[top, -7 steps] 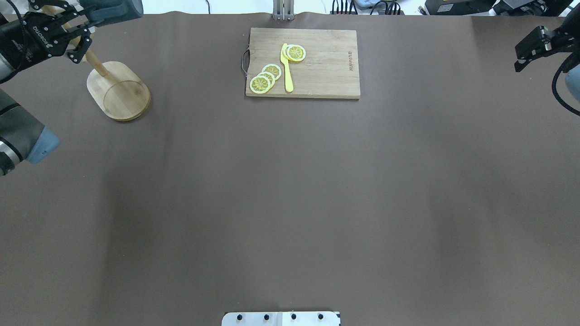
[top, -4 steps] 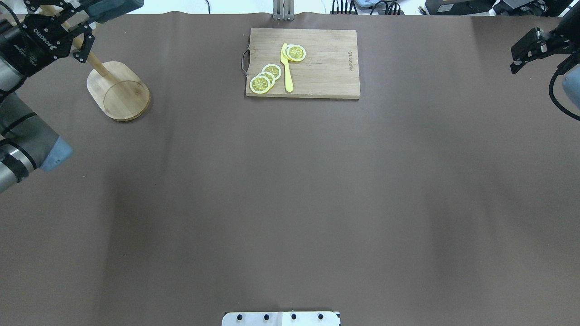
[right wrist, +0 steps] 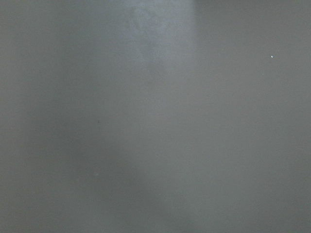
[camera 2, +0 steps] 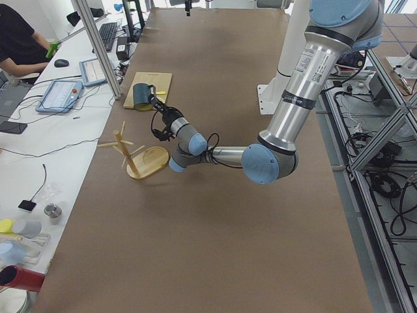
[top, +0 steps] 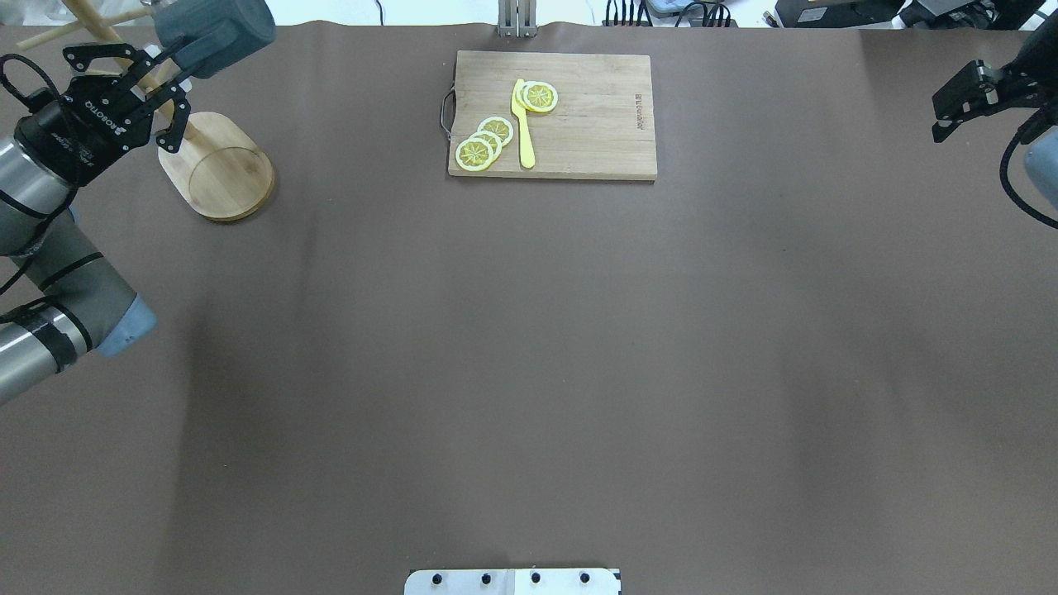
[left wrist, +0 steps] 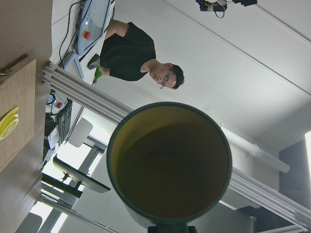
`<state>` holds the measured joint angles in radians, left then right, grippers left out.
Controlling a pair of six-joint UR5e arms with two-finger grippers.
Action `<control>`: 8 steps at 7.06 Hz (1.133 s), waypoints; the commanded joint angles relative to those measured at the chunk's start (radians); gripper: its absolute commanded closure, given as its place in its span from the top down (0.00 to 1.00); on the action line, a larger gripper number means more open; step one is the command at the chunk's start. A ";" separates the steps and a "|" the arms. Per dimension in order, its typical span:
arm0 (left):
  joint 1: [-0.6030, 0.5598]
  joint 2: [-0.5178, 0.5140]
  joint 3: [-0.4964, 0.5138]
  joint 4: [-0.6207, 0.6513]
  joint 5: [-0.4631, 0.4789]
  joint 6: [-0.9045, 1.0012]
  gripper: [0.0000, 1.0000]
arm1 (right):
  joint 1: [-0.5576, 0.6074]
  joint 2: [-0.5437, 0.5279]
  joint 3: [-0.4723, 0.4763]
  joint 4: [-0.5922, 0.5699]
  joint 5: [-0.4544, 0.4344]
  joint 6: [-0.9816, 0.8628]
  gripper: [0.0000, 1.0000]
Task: Hang cup on storage rack
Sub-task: 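Maneuver the mug handle onto a peg of the wooden stand with the left gripper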
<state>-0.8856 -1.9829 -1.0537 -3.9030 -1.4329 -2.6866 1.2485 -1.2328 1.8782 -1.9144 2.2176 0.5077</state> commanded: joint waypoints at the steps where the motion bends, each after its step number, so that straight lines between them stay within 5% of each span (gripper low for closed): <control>1: 0.000 0.021 0.020 -0.007 0.086 -0.056 0.00 | -0.004 -0.002 0.007 0.000 -0.004 0.000 1.00; 8: -0.004 -0.005 0.061 0.019 0.155 -0.047 0.00 | -0.020 -0.002 0.021 0.000 -0.015 0.020 1.00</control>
<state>-0.8871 -1.9852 -1.0040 -3.8865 -1.2813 -2.7339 1.2321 -1.2350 1.8948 -1.9144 2.2031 0.5188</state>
